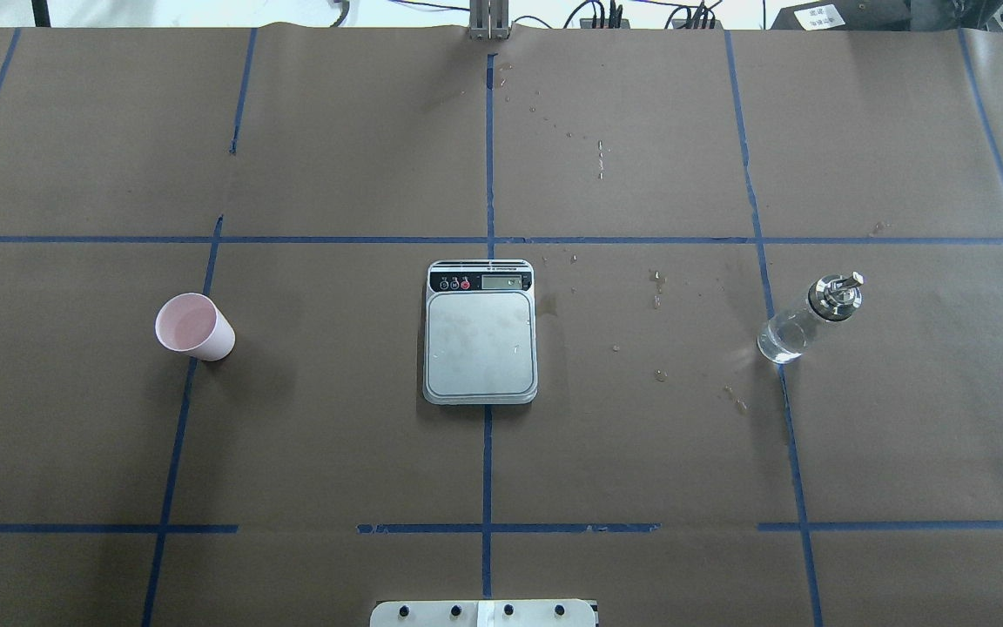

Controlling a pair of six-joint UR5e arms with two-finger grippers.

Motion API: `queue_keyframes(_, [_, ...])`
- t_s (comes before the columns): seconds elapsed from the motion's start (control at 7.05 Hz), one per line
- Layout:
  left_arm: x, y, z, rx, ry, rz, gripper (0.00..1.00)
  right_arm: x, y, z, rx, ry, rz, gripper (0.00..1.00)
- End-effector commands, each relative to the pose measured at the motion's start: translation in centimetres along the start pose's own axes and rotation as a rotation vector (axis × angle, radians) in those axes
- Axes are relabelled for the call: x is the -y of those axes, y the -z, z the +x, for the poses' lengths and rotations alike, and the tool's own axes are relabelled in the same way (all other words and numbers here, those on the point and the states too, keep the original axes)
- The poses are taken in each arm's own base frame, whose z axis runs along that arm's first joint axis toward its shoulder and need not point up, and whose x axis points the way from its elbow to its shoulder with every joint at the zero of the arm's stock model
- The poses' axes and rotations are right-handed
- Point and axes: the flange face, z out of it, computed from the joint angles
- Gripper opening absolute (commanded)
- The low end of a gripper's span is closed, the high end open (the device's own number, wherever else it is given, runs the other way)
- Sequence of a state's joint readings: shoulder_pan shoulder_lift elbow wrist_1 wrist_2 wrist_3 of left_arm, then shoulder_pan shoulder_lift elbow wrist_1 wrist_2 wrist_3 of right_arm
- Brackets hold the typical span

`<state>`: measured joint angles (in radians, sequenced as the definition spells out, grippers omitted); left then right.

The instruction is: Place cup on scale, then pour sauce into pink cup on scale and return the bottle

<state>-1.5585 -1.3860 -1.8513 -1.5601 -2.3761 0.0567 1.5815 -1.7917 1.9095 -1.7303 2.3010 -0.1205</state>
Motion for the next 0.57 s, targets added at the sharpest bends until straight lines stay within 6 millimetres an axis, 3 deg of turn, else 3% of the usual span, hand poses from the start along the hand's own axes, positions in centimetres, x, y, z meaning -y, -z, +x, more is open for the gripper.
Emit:
queue_keyframes(0.0, [0.3, 0.1, 0.1, 0.000, -0.008, 0.003, 1.00, 0.2, 0.1, -0.3, 0.010, 0.002, 0.004, 1.00])
queue_keyframes(0.43, [1.1, 1.7, 1.9, 0.002, -0.080, 0.072, 1.00, 1.9, 1.5, -2.5, 0.041, 0.120, 0.125, 1.00])
